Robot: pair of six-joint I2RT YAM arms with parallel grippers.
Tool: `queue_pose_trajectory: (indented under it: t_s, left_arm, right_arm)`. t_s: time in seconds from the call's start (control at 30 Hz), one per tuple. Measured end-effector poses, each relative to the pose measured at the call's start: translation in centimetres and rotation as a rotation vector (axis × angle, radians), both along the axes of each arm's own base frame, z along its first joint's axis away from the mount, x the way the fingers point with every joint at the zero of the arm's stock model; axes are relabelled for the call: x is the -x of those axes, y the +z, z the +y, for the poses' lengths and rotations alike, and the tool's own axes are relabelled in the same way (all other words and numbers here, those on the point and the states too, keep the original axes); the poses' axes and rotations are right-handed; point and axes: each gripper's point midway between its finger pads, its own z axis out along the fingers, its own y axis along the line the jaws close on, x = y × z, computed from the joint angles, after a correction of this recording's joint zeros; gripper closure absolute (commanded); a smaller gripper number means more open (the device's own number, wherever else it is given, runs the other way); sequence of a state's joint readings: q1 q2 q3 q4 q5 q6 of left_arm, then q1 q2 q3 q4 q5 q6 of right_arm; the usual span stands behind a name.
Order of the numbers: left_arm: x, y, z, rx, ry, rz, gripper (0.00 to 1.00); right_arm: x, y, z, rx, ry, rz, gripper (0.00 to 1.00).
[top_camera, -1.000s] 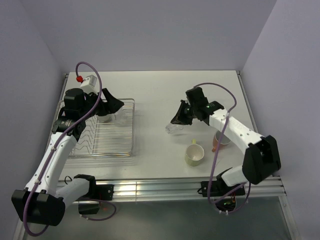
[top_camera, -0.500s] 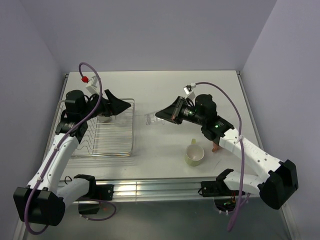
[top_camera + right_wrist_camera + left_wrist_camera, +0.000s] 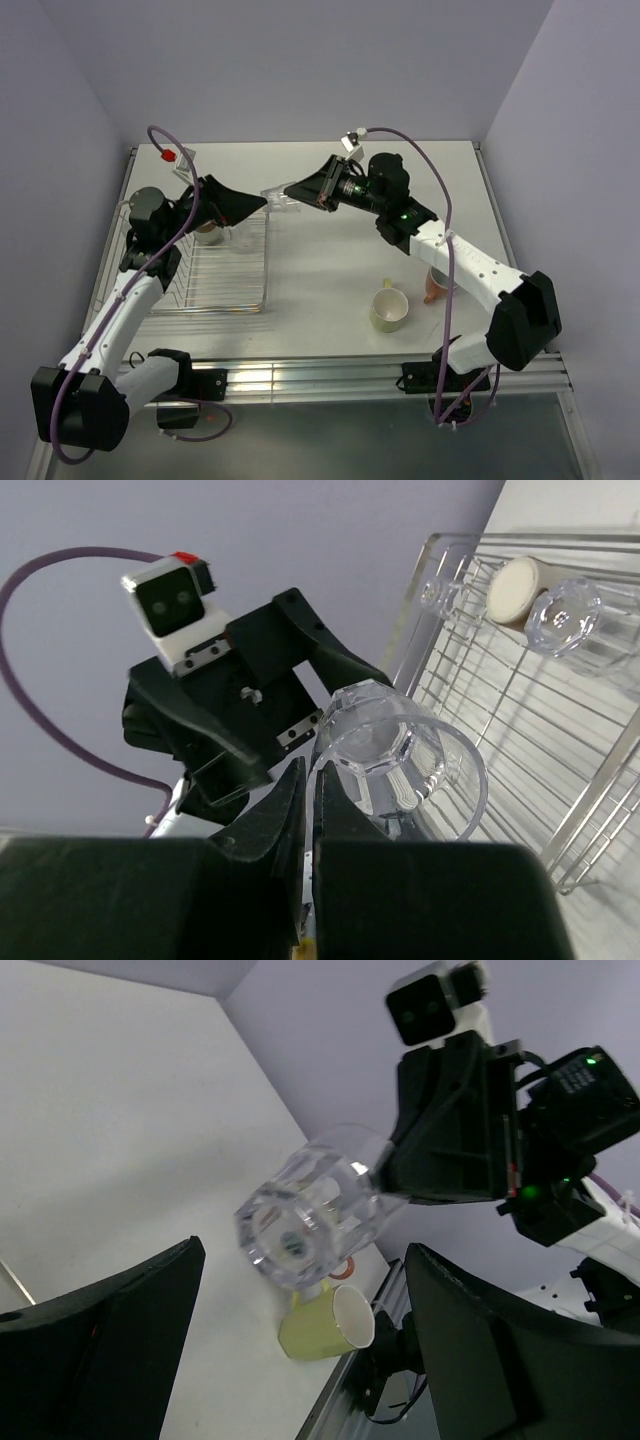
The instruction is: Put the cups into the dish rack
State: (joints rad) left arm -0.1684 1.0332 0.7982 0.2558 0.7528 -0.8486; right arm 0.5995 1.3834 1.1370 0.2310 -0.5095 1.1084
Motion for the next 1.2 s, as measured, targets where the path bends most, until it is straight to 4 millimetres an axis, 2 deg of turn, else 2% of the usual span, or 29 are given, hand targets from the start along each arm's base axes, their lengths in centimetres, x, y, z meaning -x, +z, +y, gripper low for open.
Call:
queue_pose_trajectory:
  t_s: [0.17,0.23,0.43,0.63,0.97,1.03,1.2]
  left_arm:
    - [-0.1,0.9,-0.5,0.037,-0.027,-0.034,0.12]
    - [-0.3,0.9,-0.7,0.044,-0.033,-0.028,0.12]
    - [-0.5,0.1,-1.1,0.042,-0.05,-0.003,0.12]
    - [-0.4,0.1,-1.3,0.04,-0.058,-0.005,0.15]
    - [0.9,1.9,-2.7,0.089,-0.135,-0.042,0.21]
    - [1.1,2.0,-3.0,0.097,-0.15,-0.04,0.23]
    - [1.6,2.4,-3.4,0.108,-0.175,-0.037,0.36]
  right_arm:
    - [-0.4,-1.2,1.3,-0.014,0.061,0.043,1.0]
    - [-0.3,-1.1,1.5,-0.025,0.075,0.049,1.0]
    - [0.1,0.6,1.4,-0.082,0.107,0.021,1.0]
    - [0.5,1.3,1.4,-0.099,0.125,0.01,1.0]
    - [1.2,3.4,1.6,-0.204,0.201,-0.011,1.0]
    - [1.3,3.6,1.7,-0.222,0.217,-0.009,1.0]
    - [1.4,3.5,1.8,-0.243,0.239,-0.002,1.0]
